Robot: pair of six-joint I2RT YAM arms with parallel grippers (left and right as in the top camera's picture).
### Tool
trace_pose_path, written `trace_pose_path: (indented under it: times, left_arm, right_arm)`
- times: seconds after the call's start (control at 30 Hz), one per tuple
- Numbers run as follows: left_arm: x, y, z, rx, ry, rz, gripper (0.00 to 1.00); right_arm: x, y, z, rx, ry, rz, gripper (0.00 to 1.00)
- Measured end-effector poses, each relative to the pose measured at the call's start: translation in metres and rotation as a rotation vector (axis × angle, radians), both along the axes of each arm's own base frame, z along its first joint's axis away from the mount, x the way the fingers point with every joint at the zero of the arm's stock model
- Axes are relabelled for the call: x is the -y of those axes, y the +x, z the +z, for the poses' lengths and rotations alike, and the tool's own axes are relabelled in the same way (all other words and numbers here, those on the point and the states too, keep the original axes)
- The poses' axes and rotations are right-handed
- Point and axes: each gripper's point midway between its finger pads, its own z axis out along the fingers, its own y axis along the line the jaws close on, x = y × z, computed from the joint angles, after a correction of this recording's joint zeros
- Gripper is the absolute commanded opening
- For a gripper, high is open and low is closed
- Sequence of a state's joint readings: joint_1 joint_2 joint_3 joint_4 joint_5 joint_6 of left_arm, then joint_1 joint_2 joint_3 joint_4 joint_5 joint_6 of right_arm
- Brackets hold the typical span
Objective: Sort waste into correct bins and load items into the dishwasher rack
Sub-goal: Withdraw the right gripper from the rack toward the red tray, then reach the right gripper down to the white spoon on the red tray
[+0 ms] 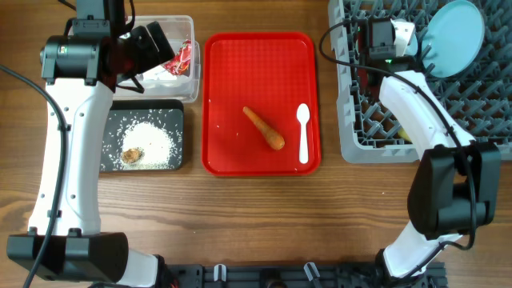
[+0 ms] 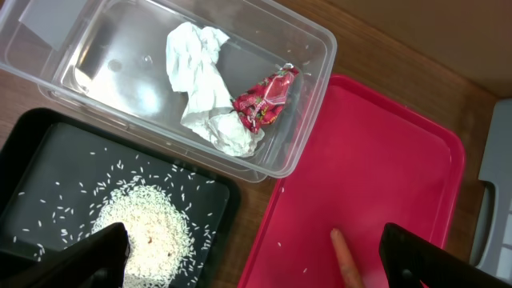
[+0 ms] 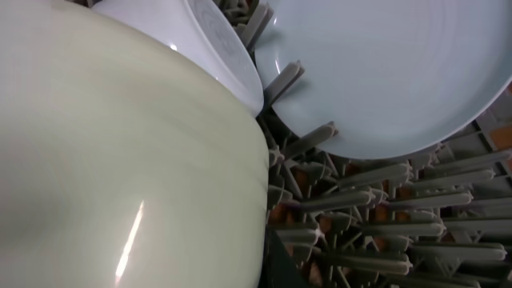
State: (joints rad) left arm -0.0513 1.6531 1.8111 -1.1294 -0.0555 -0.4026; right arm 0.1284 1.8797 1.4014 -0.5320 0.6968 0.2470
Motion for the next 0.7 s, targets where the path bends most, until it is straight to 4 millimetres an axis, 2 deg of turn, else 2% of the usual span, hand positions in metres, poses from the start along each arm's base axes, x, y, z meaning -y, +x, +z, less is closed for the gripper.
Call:
trace_pose_path:
  times: [0.2, 0.3, 0.33, 0.37, 0.43, 0.5, 0.6, 0.7]
  left_arm:
    - [0.000, 0.000, 0.000, 0.000, 0.000, 0.000, 1.00]
    - [0.000, 0.000, 0.000, 0.000, 0.000, 0.000, 1.00]
    - [0.000, 0.000, 0.000, 0.000, 0.000, 0.000, 1.00]
    - [0.000, 0.000, 0.000, 0.000, 0.000, 0.000, 1.00]
    - [0.000, 0.000, 0.000, 0.000, 0.000, 0.000, 1.00]
    - [0.000, 0.000, 0.000, 0.000, 0.000, 0.000, 1.00]
    - [0.000, 0.000, 0.000, 0.000, 0.000, 0.000, 1.00]
    - [0.000, 0.000, 0.000, 0.000, 0.000, 0.000, 1.00]
  right_arm:
    - [-0.009, -0.005, -0.007, -0.068, 0.041, 0.057, 0.08]
    - [-0.019, -0.012, -0.011, -0.127, 0.062, 0.119, 0.16]
    - [-0.025, -0.014, -0.013, -0.150, 0.072, 0.153, 0.21]
    - [-0.034, -0.015, -0.014, -0.171, 0.087, 0.197, 0.40]
    - [-0.065, -0.015, -0.019, -0.196, 0.147, 0.313, 0.64]
    - [-0.089, -0.020, -0.022, -0.227, 0.177, 0.397, 0.72]
    - [-0.110, -0.032, -0.027, -0.283, 0.217, 0.468, 0.72]
    - [-0.113, -0.035, -0.029, -0.297, 0.234, 0.481, 0.73]
